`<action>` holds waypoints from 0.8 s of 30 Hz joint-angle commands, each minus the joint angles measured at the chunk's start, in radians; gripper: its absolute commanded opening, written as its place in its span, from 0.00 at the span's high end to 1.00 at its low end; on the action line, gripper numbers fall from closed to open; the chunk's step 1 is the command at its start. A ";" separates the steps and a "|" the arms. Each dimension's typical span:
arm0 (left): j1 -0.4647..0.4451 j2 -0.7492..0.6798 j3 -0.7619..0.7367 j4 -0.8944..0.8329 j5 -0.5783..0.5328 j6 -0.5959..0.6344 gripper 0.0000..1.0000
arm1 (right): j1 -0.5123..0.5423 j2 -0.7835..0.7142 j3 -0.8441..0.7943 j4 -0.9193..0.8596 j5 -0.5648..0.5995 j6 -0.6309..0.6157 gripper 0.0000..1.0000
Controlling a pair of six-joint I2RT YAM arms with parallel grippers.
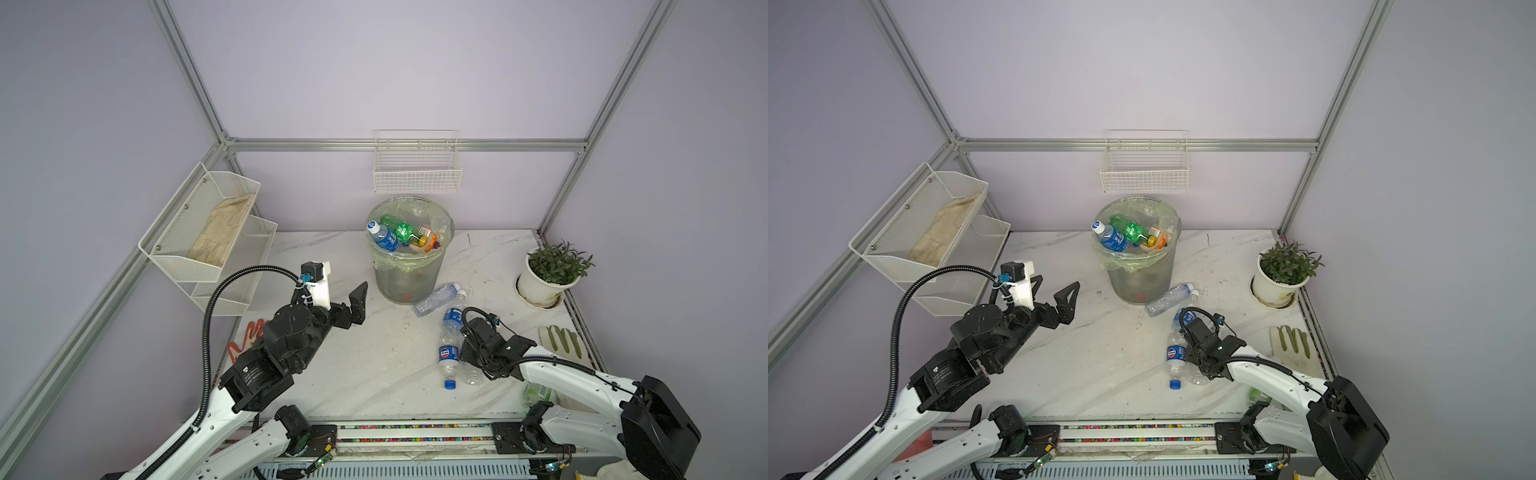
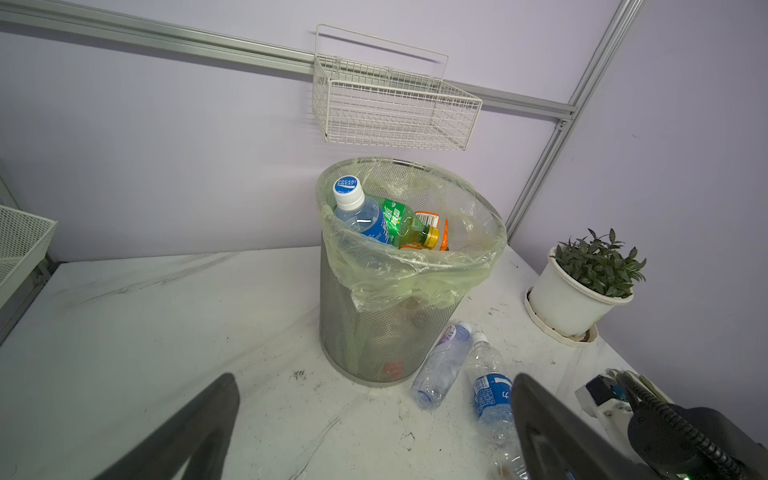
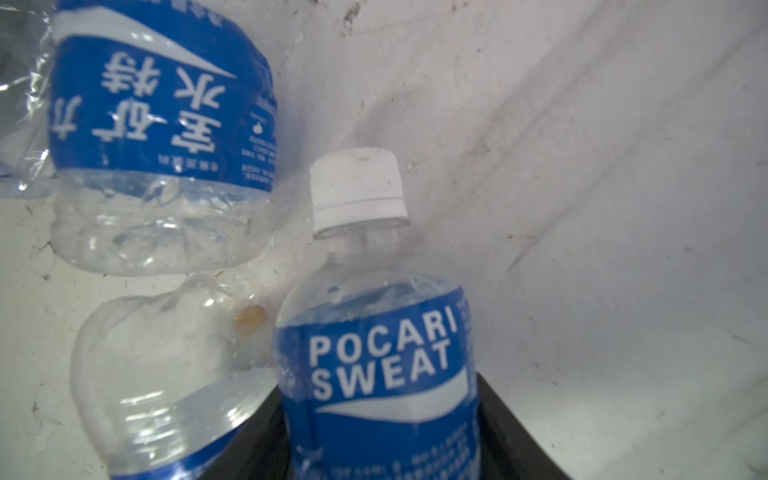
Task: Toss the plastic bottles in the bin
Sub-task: 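Withdraw the left gripper while the right gripper lowers onto the Pocari Sweat bottle, then close the right gripper on the Pocari Sweat bottle and lift it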
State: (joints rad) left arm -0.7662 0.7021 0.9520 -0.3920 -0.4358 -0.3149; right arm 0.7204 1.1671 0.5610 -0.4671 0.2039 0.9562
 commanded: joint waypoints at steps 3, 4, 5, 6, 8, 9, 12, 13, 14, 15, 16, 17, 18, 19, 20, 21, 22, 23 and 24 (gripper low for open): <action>0.001 -0.027 -0.049 -0.006 -0.032 -0.019 0.00 | 0.006 -0.012 0.016 -0.034 0.007 -0.016 0.69; 0.001 -0.031 -0.053 -0.007 -0.036 -0.019 0.00 | 0.006 -0.019 0.021 -0.040 0.005 -0.021 0.78; 0.002 -0.032 -0.054 -0.009 -0.038 -0.021 0.00 | 0.006 -0.026 0.027 -0.046 0.005 -0.024 0.84; 0.001 -0.033 -0.057 -0.010 -0.037 -0.020 0.00 | 0.005 -0.035 0.033 -0.052 0.002 -0.031 0.92; 0.001 -0.034 -0.063 -0.013 -0.038 -0.025 0.00 | 0.006 -0.046 0.049 -0.068 0.003 -0.043 1.00; 0.001 -0.033 -0.066 -0.015 -0.036 -0.027 0.00 | 0.007 -0.052 0.059 -0.075 0.003 -0.051 1.00; 0.002 -0.039 -0.080 -0.024 -0.034 -0.039 0.00 | 0.007 -0.066 0.088 -0.093 0.002 -0.075 1.00; 0.001 -0.043 -0.086 -0.026 -0.033 -0.044 0.00 | 0.007 -0.072 0.098 -0.100 0.002 -0.083 1.00; 0.001 -0.047 -0.092 -0.029 -0.032 -0.049 0.00 | 0.007 -0.080 0.105 -0.105 0.001 -0.089 1.00; 0.001 -0.053 -0.098 -0.031 -0.032 -0.054 0.00 | 0.007 -0.091 0.113 -0.108 0.000 -0.096 1.00; 0.001 -0.058 -0.106 -0.036 -0.033 -0.062 0.00 | 0.008 -0.102 0.117 -0.104 -0.006 -0.105 1.00; 0.001 -0.064 -0.112 -0.036 -0.032 -0.067 0.00 | 0.008 -0.112 0.120 -0.099 -0.015 -0.111 1.00; 0.001 -0.069 -0.118 -0.041 -0.032 -0.073 0.00 | 0.008 -0.121 0.126 -0.097 -0.021 -0.118 1.00; 0.001 -0.076 -0.124 -0.045 -0.033 -0.078 0.00 | 0.008 -0.128 0.133 -0.099 -0.024 -0.124 1.00; 0.001 -0.082 -0.128 -0.047 -0.034 -0.082 0.00 | 0.008 -0.133 0.141 -0.103 -0.025 -0.128 1.00; 0.001 -0.088 -0.132 -0.052 -0.034 -0.086 0.00 | 0.008 -0.136 0.151 -0.109 -0.025 -0.134 1.00; 0.001 -0.091 -0.134 -0.056 -0.034 -0.089 0.00 | 0.008 -0.140 0.160 -0.113 -0.026 -0.140 1.00; 0.001 -0.096 -0.136 -0.063 -0.035 -0.093 0.00 | 0.008 -0.144 0.172 -0.118 -0.030 -0.147 1.00; 0.001 -0.100 -0.137 -0.068 -0.036 -0.095 0.00 | 0.010 -0.148 0.184 -0.121 -0.031 -0.155 1.00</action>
State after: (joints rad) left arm -0.7662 0.6224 0.8513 -0.4595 -0.4595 -0.3840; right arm 0.7219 1.0389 0.7048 -0.5476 0.1745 0.8299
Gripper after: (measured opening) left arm 0.998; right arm 0.537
